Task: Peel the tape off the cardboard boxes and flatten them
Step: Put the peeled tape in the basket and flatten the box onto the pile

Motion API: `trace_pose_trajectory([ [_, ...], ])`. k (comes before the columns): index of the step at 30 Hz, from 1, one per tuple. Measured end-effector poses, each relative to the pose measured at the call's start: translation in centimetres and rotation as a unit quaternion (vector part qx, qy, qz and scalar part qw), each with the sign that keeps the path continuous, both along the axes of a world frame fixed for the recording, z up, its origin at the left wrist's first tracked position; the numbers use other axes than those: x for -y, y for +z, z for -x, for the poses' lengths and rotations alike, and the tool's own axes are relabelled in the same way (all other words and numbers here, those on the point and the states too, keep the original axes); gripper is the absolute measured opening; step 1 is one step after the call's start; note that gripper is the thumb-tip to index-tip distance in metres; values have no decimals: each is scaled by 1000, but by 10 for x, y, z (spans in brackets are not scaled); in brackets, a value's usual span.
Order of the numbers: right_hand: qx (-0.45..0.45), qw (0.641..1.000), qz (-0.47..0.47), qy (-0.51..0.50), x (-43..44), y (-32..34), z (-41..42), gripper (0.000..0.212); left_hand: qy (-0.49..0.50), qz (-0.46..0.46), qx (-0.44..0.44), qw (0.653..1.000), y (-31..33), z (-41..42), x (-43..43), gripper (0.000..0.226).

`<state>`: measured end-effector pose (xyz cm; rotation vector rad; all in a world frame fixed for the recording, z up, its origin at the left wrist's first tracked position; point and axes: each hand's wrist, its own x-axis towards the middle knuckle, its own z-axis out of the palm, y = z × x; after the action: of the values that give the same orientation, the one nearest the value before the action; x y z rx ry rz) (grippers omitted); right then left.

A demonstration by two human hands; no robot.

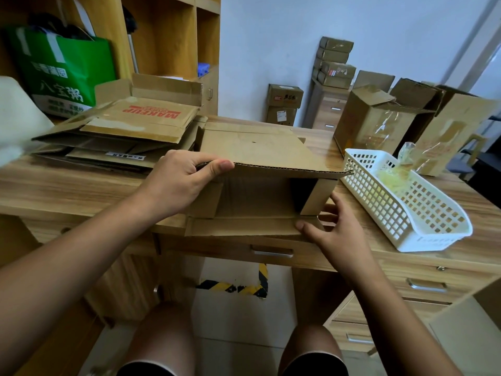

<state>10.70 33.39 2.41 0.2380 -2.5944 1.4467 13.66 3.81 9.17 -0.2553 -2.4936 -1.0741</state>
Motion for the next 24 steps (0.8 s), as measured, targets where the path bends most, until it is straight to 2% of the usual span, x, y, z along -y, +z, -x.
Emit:
trace_pose_trajectory([
  [6,-25,998,35,-41,13,2,6,67,-9,-11,-2,1000,-1,2,2,69],
  [11,-53,995,43,-72,21,3,6,54,-10,1,-15,1000,-3,3,1,76],
  [16,-62,994,50,-76,17,-1,1,61,-12,6,-19,1000,-7,5,2,82],
  [21,-61,995,69,-35,6,-8,-1,46,-18,1,-21,1000,-7,6,3,83],
  [24,-67,995,72,-16,-4,-12,1,45,-23,0,-15,1000,-7,4,4,85],
])
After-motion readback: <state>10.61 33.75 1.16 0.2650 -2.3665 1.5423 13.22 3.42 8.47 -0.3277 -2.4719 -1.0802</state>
